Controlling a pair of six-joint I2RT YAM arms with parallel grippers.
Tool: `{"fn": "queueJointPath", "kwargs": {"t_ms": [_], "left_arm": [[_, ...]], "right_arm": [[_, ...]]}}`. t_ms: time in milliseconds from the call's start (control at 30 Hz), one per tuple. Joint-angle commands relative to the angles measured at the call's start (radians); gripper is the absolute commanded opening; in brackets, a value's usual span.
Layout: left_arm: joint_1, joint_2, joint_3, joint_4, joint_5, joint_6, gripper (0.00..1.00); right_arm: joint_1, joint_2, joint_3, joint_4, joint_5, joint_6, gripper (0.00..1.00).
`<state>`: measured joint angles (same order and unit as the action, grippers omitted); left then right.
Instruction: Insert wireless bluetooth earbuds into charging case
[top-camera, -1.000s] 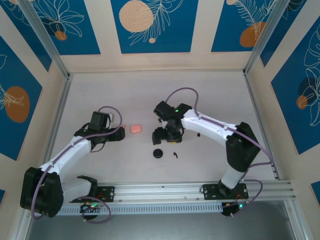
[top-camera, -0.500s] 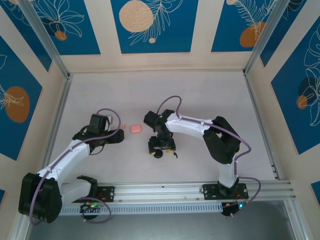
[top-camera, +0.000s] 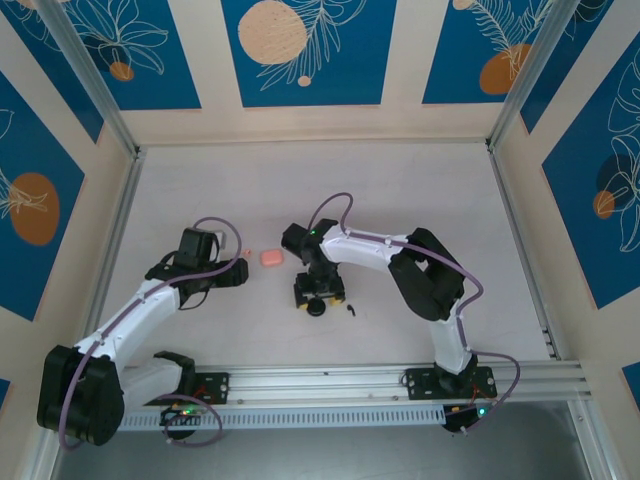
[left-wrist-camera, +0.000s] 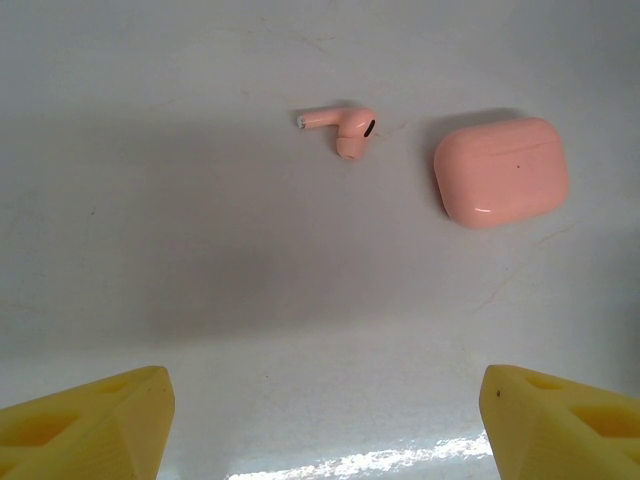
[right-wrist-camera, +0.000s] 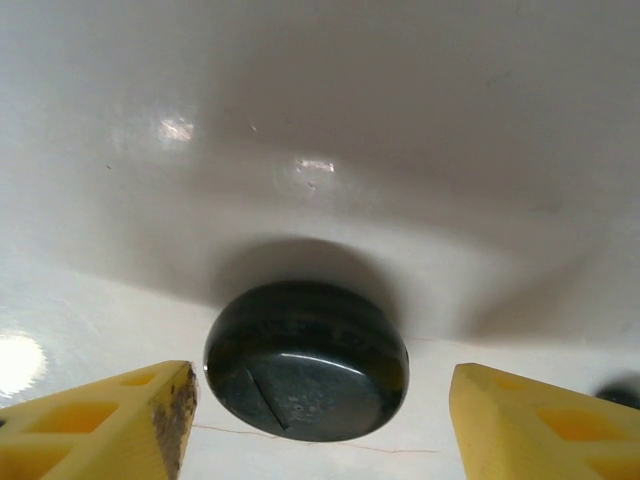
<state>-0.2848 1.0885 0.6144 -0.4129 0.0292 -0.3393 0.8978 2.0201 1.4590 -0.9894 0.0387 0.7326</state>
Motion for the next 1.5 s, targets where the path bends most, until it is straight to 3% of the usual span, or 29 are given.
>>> {"fn": "queueJointPath", "kwargs": {"t_ms": [0, 367, 600, 833, 1000, 1100, 1233, 1467], "left_arm": [[-0.009, 0.0, 0.001, -0.022, 0.003, -0.007, 0.8], [-0.009, 0.01, 0.002, -0.023, 0.005, -0.007, 0.79], [-0.009, 0.01, 0.004, -0.022, 0.01, -0.005, 0.78], [-0.01, 0.004, -0.013, 0.054, 0.112, 0.029, 0.72], [-0.082, -0.043, -0.111, 0.334, 0.219, 0.075, 0.66], [-0.175, -0.075, -0.158, 0.473, 0.156, 0.139, 0.63], [-0.228, -0.091, -0.25, 0.708, 0.168, 0.207, 0.61], [-0.281, -0.071, -0.378, 1.086, 0.369, 0.362, 0.59]], "right_arm": [[0.009, 0.024, 0.04, -0.036, 0.0, -0.005, 0.67], [0.017, 0.065, 0.048, -0.078, 0.007, 0.0, 0.64], [0.018, 0.062, 0.027, -0.057, 0.002, -0.001, 0.5], [0.009, -0.071, -0.066, 0.052, 0.005, 0.023, 0.48], [-0.049, -0.289, -0.262, 0.343, -0.041, 0.034, 0.48], [-0.1, -0.423, -0.375, 0.537, -0.086, 0.035, 0.47], [-0.177, -0.563, -0.513, 0.788, -0.168, 0.047, 0.46], [-0.26, -0.693, -0.662, 1.06, -0.27, 0.064, 0.46]]}}
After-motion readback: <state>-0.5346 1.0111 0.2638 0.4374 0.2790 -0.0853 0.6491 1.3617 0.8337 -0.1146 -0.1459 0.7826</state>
